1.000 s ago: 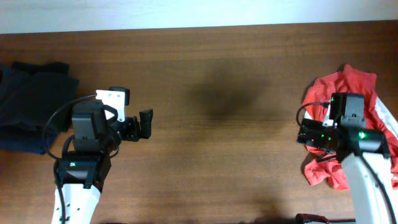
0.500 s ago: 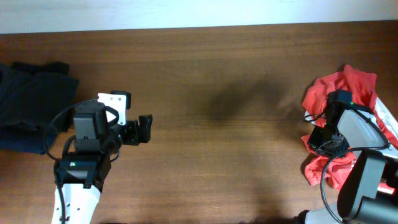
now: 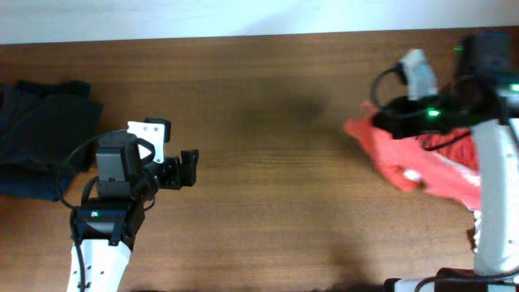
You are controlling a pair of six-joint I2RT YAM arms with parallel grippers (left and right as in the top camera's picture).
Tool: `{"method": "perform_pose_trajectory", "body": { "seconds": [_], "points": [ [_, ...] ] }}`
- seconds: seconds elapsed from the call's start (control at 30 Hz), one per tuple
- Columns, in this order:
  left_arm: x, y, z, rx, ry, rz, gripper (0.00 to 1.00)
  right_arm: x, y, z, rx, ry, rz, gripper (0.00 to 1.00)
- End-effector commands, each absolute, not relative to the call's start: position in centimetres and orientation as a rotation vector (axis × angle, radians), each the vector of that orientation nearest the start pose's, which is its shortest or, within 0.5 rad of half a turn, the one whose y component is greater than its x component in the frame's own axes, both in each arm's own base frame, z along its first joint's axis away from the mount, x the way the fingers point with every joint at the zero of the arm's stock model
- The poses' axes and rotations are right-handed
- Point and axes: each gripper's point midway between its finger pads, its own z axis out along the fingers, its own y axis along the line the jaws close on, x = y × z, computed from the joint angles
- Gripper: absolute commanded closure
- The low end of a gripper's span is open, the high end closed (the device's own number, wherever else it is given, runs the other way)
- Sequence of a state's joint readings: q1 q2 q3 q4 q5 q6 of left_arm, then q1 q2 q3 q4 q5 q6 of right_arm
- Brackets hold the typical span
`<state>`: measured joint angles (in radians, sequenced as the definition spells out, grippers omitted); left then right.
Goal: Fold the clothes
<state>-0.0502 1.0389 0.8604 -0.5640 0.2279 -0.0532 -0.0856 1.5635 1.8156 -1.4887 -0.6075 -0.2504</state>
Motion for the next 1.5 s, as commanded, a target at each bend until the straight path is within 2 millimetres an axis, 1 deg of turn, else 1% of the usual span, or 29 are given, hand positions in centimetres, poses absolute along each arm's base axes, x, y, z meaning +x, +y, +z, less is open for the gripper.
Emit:
{"method": "perform_pose_trajectory", "body": {
  "seconds": [0.0,0.03,0.1,0.13,0.17,0.2,0.23,0.33,0.37,0.5,0.63,0.7,0.83,0.87,0.9,0.93,0.97,1.0,1.03,1.1,1.13,1.17,1.2,1.27,1.3,1.33,1.37,1.4,1.47],
  "points": [
    [31.6,-5.4,20.1,0.105,2.290,-0.311,0.08,31.2,15.2,31.4,-0.695,2.419,0.911,0.96],
    [31.6,-5.4,20.1,0.104,2.291,-0.311,0.08,31.5,17.4,31.8,-0.757,2.371,0.907,0.96],
    [31.6,-5.4,20.0,0.105,2.291,-0.311,0.08,31.7,19.0,31.4,-0.769,2.387,0.854,0.96],
    [31.6,-5.4,20.0,0.104,2.291,-0.311,0.08,31.5,19.4,31.0,-0.786,2.400,0.835,0.91],
    [31.6,-5.4,20.0,0.104,2.291,-0.311,0.07,31.2,19.2,30.3,-0.792,2.440,0.782,0.35],
    [31.6,-5.4,20.0,0.104,2.291,-0.311,0.01,31.2,18.1,29.4,-0.771,2.500,0.688,0.01],
    [31.6,-5.4,20.1,0.104,2.291,-0.311,0.01,31.3,16.8,28.6,-0.714,2.561,0.597,0.01],
    [31.6,-5.8,20.1,0.118,2.288,-0.340,0.01,32.4,9.9,26.6,-0.291,2.752,0.155,0.01],
    [31.5,-6.3,20.1,0.131,2.288,-0.369,0.01,32.2,8.3,26.4,-0.188,2.783,0.109,0.01],
    [31.8,-8.4,17.7,0.180,2.365,-0.532,0.01,31.2,5.5,25.8,-0.094,2.854,0.067,0.01],
    [32.6,-13.4,12.1,0.314,2.491,-0.721,0.01,30.1,2.4,25.4,0.043,2.917,0.039,0.01],
    [33.0,-17.0,8.5,0.432,2.528,-0.761,0.01,29.3,0.9,25.3,0.116,2.947,0.028,0.01],
    [33.8,-20.6,3.7,0.478,2.561,-0.783,0.01,28.5,-0.1,25.1,0.170,2.981,0.020,0.01],
    [33.9,-21.6,2.7,0.504,2.554,-0.793,0.05,28.3,-0.1,25.1,0.170,2.988,0.020,0.01],
    [34.1,-22.6,1.9,0.538,2.534,-0.801,0.16,28.3,-0.1,25.1,0.171,2.990,0.020,0.01],
    [34.5,-23.2,1.5,0.553,2.513,-0.795,0.33,28.2,-0.1,25.1,0.171,2.992,0.019,0.01],
    [35.6,-22.7,1.2,0.533,2.493,-0.718,0.76,28.2,-0.2,25.1,0.171,2.992,0.019,0.01],
    [36.6,-22.1,1.4,0.508,2.477,-0.650,0.94,28.2,-0.3,25.1,0.173,2.991,0.006,0.01],
    [37.6,-21.3,1.8,0.477,2.466,-0.601,1.00,28.2,-0.8,25.1,0.178,2.989,-0.037,0.01],
    [41.0,-18.1,4.5,0.360,2.440,-0.488,1.00,28.2,-1.5,25.1,0.193,2.984,-0.101,0.01],
    [43.2,-15.6,7.1,0.280,2.422,-0.433,1.00,28.2,-1.9,25.1,0.207,2.980,-0.131,0.01],
    [45.3,-12.9,10.2,0.198,2.389,-0.380,1.00,28.2,-2.3,25.2,0.237,2.974,-0.166,0.01],
    [48.5,-8.7,15.7,0.089,2.301,-0.323,1.00,28.3,-2.6,25.2,0.244,2.968,-0.187,0.01],
    [52.5,-3.4,23.9,0.008,2.112,-0.238,1.00,28.4,-2.6,25.3,0.261,2.961,-0.185,0.01],
    [53.3,-1.8,25.9,-0.020,2.053,-0.207,0.94,28.4,-2.6,25.3,0.261,2.961,-0.185,0.01],
    [54.1,-0.9,27.5,-0.029,1.992,-0.194,0.54,28.4,-2.6,25.2,0.260,2.961,-0.185,0.01],
    [54.3,-0.8,27.3,-0.032,1.992,-0.193,0.01,28.4,-2.6,25.2,0.260,2.962,-0.185,0.01],
    [54.2,-0.8,25.6,-0.037,2.042,-0.196,0.01,28.4,-2.6,25.2,0.260,2.961,-0.185,0.01],
    [52.7,-1.9,21.1,-0.027,2.212,-0.267,0.01,28.4,-2.6,25.2,0.260,2.961,-0.186,0.01]
  ]
}}
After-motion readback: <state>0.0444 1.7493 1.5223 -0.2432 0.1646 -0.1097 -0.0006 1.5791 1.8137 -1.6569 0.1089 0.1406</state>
